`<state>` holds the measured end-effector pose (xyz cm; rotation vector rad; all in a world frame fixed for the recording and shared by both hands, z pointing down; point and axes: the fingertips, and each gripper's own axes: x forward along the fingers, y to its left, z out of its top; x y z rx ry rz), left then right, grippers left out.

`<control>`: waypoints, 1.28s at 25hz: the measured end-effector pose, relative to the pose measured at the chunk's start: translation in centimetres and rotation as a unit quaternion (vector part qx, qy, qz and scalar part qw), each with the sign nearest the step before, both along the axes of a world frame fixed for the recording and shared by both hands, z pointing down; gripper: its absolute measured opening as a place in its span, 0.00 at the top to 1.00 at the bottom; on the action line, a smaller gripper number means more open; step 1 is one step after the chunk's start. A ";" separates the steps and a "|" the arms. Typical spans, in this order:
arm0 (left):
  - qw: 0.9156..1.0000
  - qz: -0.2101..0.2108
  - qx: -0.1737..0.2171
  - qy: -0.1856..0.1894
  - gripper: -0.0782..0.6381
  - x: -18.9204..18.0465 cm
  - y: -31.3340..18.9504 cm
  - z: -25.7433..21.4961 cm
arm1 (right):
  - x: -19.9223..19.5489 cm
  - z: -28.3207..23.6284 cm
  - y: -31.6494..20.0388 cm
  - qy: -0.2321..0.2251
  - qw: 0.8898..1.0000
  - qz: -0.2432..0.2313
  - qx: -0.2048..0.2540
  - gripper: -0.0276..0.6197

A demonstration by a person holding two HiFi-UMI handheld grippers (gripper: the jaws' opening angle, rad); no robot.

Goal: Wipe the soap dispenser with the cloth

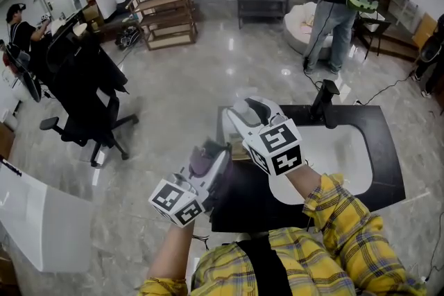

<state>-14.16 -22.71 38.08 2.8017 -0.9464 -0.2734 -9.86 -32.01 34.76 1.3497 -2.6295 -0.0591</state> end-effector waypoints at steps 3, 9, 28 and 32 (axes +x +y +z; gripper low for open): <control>1.000 0.002 -0.001 0.000 0.81 -0.2 0.1 0.3 | -0.1 0.3 0.1 -0.005 1.000 0.002 -0.009 0.70; 1.000 0.002 -0.003 0.004 0.81 -0.4 0.1 0.3 | 0.1 -0.2 1.2 -0.028 0.999 -0.016 -0.026 0.67; 0.999 -0.027 -0.034 0.032 0.81 2.5 3.0 0.8 | 9.1 2.8 7.4 -0.082 0.992 -0.002 -0.093 0.87; 0.998 -0.038 -0.043 0.033 0.81 3.6 4.3 1.3 | 10.9 4.2 9.6 -0.078 0.991 -0.006 -0.108 0.89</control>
